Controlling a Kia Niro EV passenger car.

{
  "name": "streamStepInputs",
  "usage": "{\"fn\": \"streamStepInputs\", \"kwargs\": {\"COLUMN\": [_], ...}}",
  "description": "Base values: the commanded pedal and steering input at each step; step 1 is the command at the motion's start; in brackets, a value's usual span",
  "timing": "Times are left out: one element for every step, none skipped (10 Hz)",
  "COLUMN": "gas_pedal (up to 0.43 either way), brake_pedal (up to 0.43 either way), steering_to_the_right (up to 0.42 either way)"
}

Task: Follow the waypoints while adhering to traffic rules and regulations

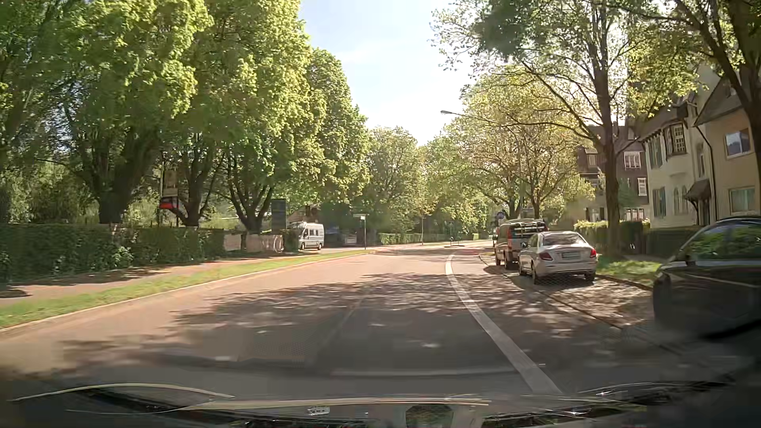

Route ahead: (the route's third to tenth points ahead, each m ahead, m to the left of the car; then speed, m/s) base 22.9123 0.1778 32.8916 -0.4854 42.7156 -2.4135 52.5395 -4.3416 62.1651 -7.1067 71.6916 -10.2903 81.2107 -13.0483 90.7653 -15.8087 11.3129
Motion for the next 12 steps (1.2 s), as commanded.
{"fn": "streamStepInputs", "kwargs": {"gas_pedal": [0.028, 0.028, 0.028, 0.028, 0.028, 0.028, 0.028, 0.028, 0.028, 0.028, 0.028, 0.028], "brake_pedal": [0.0, 0.0, 0.0, 0.0, 0.0, 0.0, 0.0, 0.0, 0.0, 0.0, 0.0, 0.0], "steering_to_the_right": [0.012, 0.013, 0.014, 0.014, 0.014, 0.015, 0.015, 0.017, 0.018, 0.018, 0.019, 0.02]}}
